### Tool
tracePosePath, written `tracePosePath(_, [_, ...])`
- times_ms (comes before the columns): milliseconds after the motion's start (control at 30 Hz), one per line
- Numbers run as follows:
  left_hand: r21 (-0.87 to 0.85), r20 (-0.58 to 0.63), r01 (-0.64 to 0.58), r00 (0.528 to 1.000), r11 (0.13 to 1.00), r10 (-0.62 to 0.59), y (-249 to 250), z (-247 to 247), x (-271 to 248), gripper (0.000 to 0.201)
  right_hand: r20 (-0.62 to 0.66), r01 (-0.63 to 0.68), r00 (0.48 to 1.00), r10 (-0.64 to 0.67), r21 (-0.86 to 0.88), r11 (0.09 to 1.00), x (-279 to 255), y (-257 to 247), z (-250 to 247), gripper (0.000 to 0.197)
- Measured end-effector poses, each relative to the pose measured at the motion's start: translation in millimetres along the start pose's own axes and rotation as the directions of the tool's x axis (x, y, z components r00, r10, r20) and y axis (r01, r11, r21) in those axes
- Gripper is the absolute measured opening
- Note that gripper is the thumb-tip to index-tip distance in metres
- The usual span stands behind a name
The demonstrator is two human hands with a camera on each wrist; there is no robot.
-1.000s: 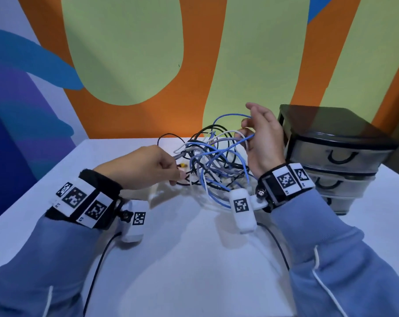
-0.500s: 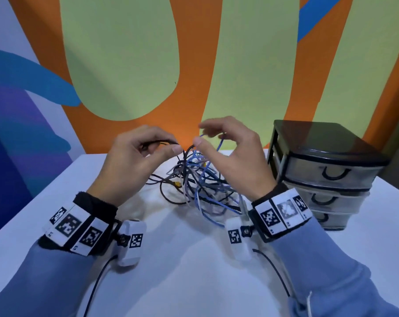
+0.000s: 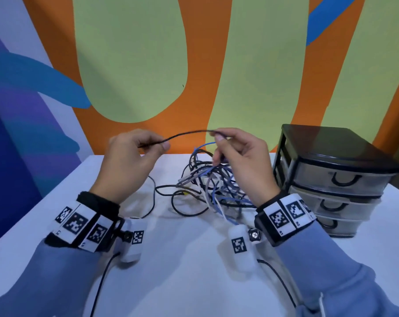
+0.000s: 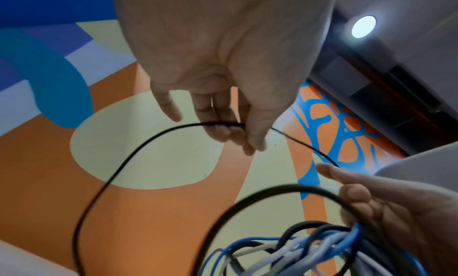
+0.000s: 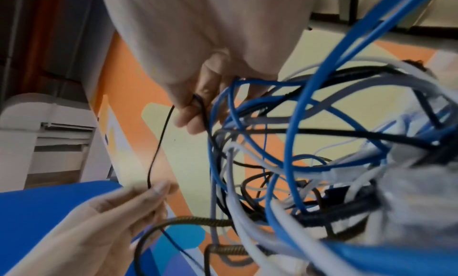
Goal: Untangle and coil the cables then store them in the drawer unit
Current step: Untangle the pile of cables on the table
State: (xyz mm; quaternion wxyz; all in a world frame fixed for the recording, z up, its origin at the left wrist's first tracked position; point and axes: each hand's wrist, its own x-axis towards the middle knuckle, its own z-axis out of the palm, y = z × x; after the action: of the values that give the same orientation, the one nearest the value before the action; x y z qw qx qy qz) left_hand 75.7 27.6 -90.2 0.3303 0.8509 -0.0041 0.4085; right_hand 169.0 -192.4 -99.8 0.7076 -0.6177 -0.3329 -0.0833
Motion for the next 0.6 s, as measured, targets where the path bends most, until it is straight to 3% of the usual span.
tracePosePath(100, [0.028,-0.110,0.101,0.989,0.994,-0.097,-19,-10,7,0.012,-0.159,-0.013,0.987,0.020,0.043,0.999,6,0,-14,0.016])
tracePosePath(233, [-0.247,-0.164,0.187,0.959,0.951,-0.231,-26,-19,13,0.023,-0.178,-0.031,0.983,0.040,0.054,0.998,5,-1,-17,0.018])
tracePosePath(333, [-0.319,-0.118,0.226,0.954,0.920,-0.275,-20,-18,13,0.020,-0.138,-0.037,0.989,0.046,0.065,0.997,3,1,-12,0.019])
tracePosePath(400, [-0.276,-0.105,0.238,0.956,0.931,-0.275,-19,-17,12,0.017,-0.123,-0.045,0.991,0.054,0.076,0.996,3,2,-11,0.019])
tracePosePath(533, [-0.062,0.064,0.186,0.981,0.981,-0.182,-8,-18,8,0.065,-0.098,-0.081,0.991,0.090,0.092,0.992,2,4,-10,0.019])
tracePosePath(600, [-0.051,0.188,0.095,0.979,0.994,-0.084,2,-16,4,0.071,-0.066,-0.093,0.993,0.099,0.088,0.992,1,5,-9,0.019])
